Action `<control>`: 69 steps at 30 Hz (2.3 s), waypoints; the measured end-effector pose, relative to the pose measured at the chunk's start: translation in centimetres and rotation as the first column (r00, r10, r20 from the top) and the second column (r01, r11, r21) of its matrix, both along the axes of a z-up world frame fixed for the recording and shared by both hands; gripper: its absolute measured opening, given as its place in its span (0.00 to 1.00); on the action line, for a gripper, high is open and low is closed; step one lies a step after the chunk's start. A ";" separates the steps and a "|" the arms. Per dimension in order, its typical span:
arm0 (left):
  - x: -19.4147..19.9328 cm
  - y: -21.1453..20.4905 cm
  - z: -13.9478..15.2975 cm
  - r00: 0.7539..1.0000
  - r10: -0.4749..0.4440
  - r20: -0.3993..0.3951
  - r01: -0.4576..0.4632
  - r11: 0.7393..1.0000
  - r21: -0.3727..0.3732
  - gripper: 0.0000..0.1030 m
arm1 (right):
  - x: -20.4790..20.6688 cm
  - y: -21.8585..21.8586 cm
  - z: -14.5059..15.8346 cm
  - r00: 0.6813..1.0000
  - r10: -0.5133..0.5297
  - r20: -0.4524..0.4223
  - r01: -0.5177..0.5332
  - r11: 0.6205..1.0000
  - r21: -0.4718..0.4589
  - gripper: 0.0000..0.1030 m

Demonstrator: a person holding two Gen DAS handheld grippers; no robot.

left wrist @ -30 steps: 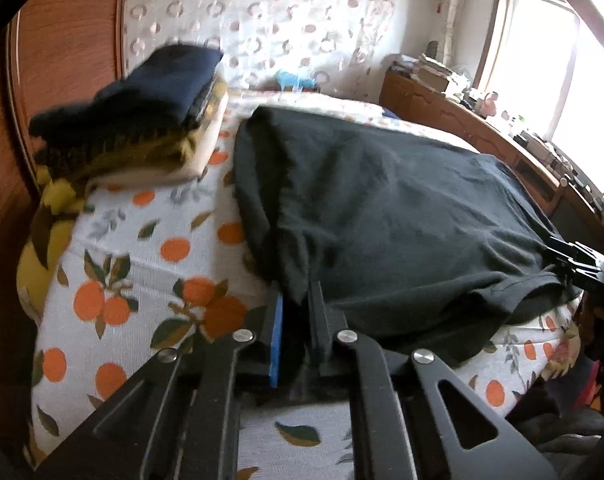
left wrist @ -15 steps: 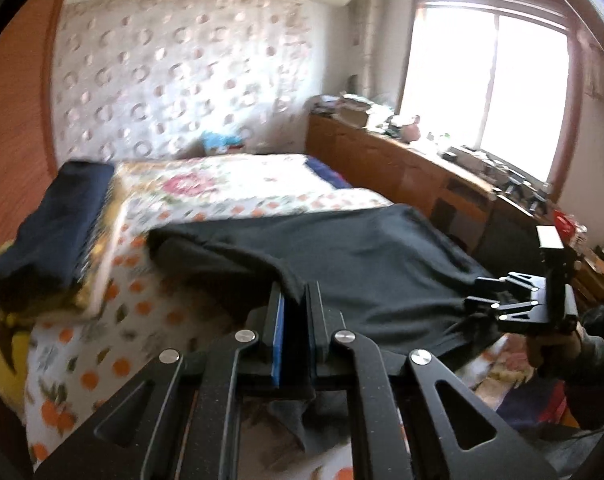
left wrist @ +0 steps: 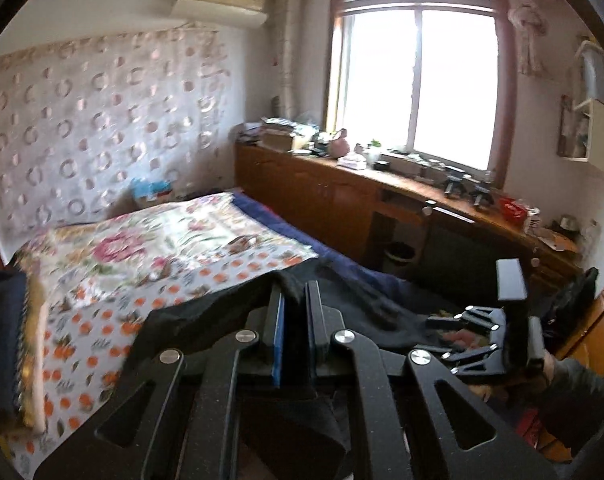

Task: Fold small clothes

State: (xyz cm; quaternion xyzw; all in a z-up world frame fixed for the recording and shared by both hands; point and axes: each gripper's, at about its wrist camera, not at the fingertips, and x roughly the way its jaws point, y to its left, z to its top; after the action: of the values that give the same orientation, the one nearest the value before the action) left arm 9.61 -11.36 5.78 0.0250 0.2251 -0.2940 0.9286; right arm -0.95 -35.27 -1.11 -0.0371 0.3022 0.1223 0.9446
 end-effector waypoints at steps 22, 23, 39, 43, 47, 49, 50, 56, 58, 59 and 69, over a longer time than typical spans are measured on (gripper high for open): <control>-0.5 -2.3 -3.0 0.998 -0.010 -0.070 0.014 0.998 0.059 0.76 | -0.6 1.4 -0.1 1.000 0.008 0.012 -0.008 1.000 0.025 0.58; -0.5 -2.0 -3.3 0.997 -0.002 -0.075 0.006 0.998 0.060 0.76 | -0.4 1.6 -0.1 1.000 0.016 0.012 -0.016 1.000 0.024 0.58; -1.7 3.6 -8.8 0.976 0.149 -0.160 -0.135 0.986 0.094 0.76 | 0.5 5.8 -0.9 0.968 0.228 -0.107 -0.228 0.974 0.016 0.58; -1.9 3.6 -9.4 0.974 0.152 -0.170 -0.137 0.986 0.097 0.76 | 0.9 6.3 -1.2 0.965 0.227 -0.133 -0.233 0.972 -0.030 0.58; -2.0 3.5 -9.8 0.973 0.150 -0.176 -0.134 0.986 0.100 0.76 | 1.8 5.9 -1.7 0.969 0.197 -0.152 -0.211 0.974 -0.081 0.62; -2.0 3.5 -9.9 0.972 0.149 -0.179 -0.133 0.986 0.099 0.76 | 2.3 5.9 -1.8 0.967 0.198 -0.158 -0.212 0.974 -0.077 0.62; -1.9 3.5 -9.9 0.972 0.150 -0.180 -0.134 0.986 0.100 0.76 | 2.5 5.7 -1.8 0.968 0.199 -0.153 -0.211 0.975 -0.067 0.62; -1.9 3.8 -10.0 0.971 0.155 -0.182 -0.139 0.986 0.095 0.76 | 2.5 5.7 -1.8 0.954 0.256 -0.154 -0.260 0.966 -0.003 0.17; -1.9 3.9 -9.9 0.970 0.162 -0.181 -0.148 0.985 0.089 0.76 | 1.7 5.9 -1.1 0.957 0.265 -0.113 -0.268 0.963 -0.006 0.12; -1.9 4.0 -9.9 0.970 0.164 -0.182 -0.151 0.985 0.085 0.76 | 1.5 5.8 -0.7 0.959 0.269 -0.093 -0.270 0.963 0.007 0.12; -2.0 4.3 -9.7 0.971 0.168 -0.172 -0.157 0.984 0.081 0.76 | -0.4 4.9 4.8 0.964 0.250 0.096 -0.255 0.966 0.043 0.10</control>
State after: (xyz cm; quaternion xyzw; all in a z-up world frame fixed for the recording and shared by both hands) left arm 7.63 -7.01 -3.92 0.0110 0.3183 -0.2104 0.9243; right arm -1.32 -30.37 3.70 -0.0547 0.2487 0.2481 0.9347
